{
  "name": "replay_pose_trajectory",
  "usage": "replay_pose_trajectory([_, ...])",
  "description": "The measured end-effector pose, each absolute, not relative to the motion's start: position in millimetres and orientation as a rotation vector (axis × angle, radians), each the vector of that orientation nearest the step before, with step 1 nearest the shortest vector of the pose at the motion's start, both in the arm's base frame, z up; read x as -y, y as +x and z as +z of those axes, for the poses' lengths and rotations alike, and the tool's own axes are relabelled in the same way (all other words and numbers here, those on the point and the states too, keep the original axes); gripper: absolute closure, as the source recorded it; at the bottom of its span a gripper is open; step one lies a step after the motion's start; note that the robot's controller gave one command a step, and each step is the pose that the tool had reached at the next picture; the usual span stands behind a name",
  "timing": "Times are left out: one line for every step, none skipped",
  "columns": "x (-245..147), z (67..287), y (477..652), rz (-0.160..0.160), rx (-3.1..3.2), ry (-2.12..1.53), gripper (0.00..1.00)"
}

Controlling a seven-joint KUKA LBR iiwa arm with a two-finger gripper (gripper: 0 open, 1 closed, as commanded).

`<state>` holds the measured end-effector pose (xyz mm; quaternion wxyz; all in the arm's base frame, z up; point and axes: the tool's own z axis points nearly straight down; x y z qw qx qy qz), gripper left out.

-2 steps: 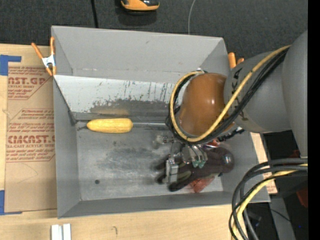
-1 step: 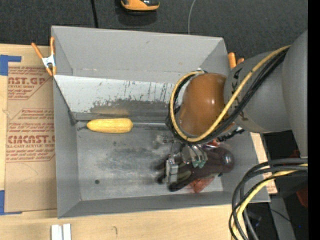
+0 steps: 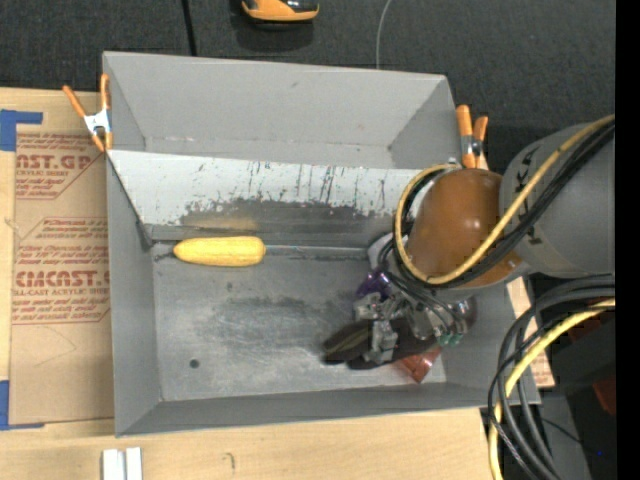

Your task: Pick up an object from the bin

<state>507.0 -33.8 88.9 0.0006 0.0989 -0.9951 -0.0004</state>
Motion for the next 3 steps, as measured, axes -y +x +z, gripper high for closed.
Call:
replay_pose_trajectory([33.7, 88.9, 507.0, -0.001, 3.125, 0.311, 1.00])
replay_pose_trajectory([30.4, 241.5, 517.7, 0.000, 3.129, 0.324, 1.00])
replay_pose_trajectory([30.3, 241.0, 517.3, -0.001, 3.128, 0.323, 1.00])
